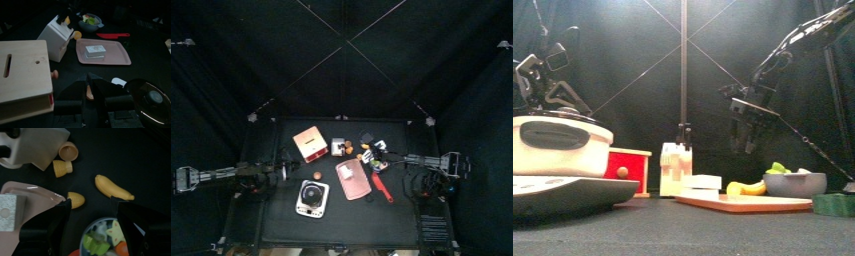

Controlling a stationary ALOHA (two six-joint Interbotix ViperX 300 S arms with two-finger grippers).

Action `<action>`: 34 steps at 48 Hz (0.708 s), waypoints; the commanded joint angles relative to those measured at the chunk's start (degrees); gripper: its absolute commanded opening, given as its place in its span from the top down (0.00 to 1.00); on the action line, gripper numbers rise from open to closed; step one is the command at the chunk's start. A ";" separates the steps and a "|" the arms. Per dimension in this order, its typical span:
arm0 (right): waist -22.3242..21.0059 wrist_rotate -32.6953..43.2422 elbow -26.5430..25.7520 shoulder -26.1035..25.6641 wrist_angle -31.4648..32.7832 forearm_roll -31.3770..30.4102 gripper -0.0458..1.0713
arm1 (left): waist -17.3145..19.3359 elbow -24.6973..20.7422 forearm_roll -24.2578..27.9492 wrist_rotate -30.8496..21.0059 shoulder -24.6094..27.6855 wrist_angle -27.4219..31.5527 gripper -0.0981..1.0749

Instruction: Grab banana

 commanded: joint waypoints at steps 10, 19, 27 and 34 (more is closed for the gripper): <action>-9.32 -20.48 -0.53 -0.70 -4.31 6.86 0.12 | -0.26 -1.76 -0.26 0.00 0.18 -2.02 0.44; -13.27 -29.62 -0.44 1.41 -5.10 9.49 0.12 | -0.35 -2.02 0.70 0.44 0.18 -4.83 0.43; -14.41 -36.04 -0.70 5.36 -6.33 10.37 0.12 | -0.88 -2.29 3.16 2.20 0.18 -7.03 0.41; -14.24 -40.52 -1.23 7.73 -6.33 11.25 0.12 | -1.05 -2.20 3.25 4.22 0.79 -7.03 0.38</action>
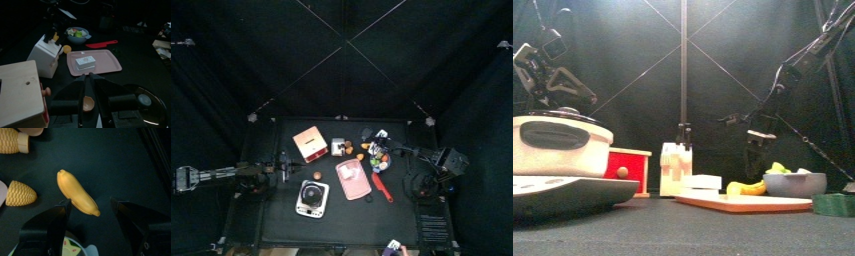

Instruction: Grab banana

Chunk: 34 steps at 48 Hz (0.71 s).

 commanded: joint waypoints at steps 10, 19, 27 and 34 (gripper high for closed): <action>-0.79 -6.33 -1.93 1.93 -0.26 0.88 0.12 | -0.09 -1.49 -0.44 4.48 2.02 -0.70 0.32; -0.35 -6.86 -2.02 5.19 -0.53 1.32 0.12 | -0.18 -1.23 -4.48 5.19 2.20 -0.62 0.30; -0.26 -6.77 -2.37 8.17 -1.93 1.32 0.12 | -0.18 -0.88 -7.91 5.62 2.20 -0.18 0.30; -0.26 -6.77 -2.64 9.49 -2.46 1.32 0.13 | -0.09 -0.53 -9.67 5.71 2.20 0.00 0.30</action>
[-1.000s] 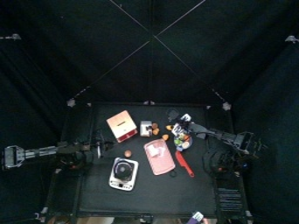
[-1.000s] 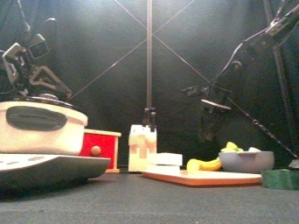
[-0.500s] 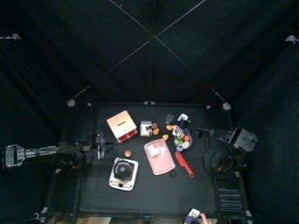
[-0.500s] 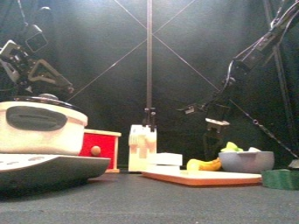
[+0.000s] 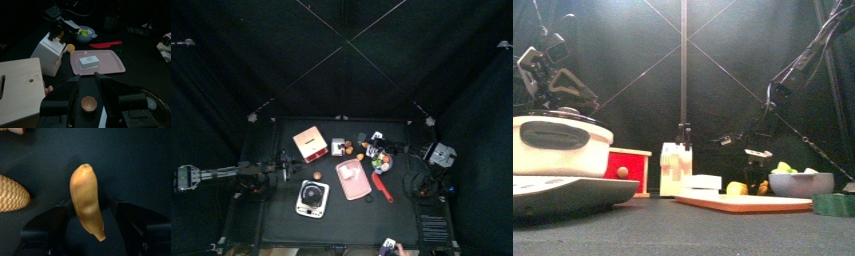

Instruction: Grab banana

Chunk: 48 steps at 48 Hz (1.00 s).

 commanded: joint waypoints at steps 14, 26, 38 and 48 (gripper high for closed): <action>0.00 0.53 -1.05 -0.97 0.18 0.70 0.30 | 0.00 -0.09 -2.55 0.26 0.18 0.00 0.30; 1.32 1.14 -3.25 -8.00 5.36 2.20 0.34 | -0.26 -0.97 -2.55 0.26 0.18 0.00 0.30; 3.96 1.23 -2.72 -15.47 5.45 6.68 0.34 | -0.62 -1.32 -2.64 0.18 0.18 -0.35 0.30; 7.03 1.32 -1.32 -17.14 5.27 7.38 0.35 | -0.70 -1.32 -2.64 0.18 0.18 -0.35 0.30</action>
